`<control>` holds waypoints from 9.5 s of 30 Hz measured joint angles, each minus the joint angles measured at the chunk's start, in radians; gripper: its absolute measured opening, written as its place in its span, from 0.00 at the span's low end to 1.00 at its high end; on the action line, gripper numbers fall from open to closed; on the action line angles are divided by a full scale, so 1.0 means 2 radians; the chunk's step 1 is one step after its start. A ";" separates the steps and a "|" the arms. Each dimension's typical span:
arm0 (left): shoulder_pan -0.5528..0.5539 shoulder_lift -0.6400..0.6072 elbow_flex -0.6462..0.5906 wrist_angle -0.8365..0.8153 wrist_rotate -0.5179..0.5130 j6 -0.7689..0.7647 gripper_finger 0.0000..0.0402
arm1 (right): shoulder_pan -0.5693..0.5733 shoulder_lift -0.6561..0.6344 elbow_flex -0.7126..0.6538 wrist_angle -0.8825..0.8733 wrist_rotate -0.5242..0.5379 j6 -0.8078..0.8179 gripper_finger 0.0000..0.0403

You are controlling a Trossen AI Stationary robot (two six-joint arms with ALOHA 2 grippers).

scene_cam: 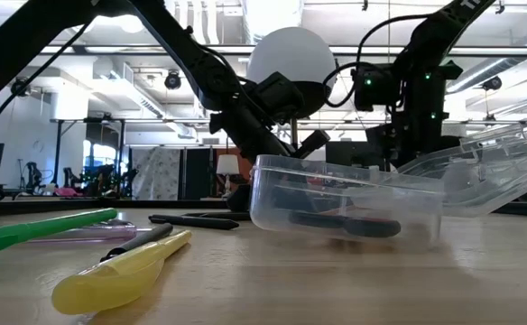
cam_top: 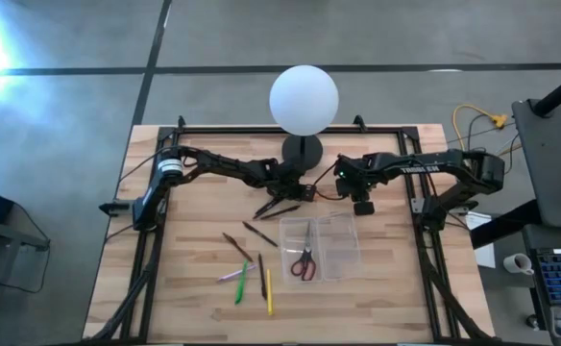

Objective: Pick & place school supplies into a supply box
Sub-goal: Put the orange pencil into the transparent supply box, then put the black pen into the transparent supply box

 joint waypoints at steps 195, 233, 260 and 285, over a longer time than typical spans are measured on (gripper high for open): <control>-0.176 -0.320 -0.172 -0.209 -0.055 0.628 0.02 | 0.484 0.153 0.297 -0.104 0.246 1.057 0.48; -0.215 -0.104 0.130 -0.338 -0.153 0.806 0.36 | 0.538 0.064 0.296 -0.150 0.311 1.006 0.44; -0.032 -0.187 -0.151 -0.174 -0.140 0.424 0.30 | 0.529 0.064 0.288 -0.214 0.308 1.154 0.44; -0.032 -0.176 -0.129 -0.157 -0.103 0.376 0.30 | 0.528 0.064 0.281 -0.213 0.309 1.169 0.44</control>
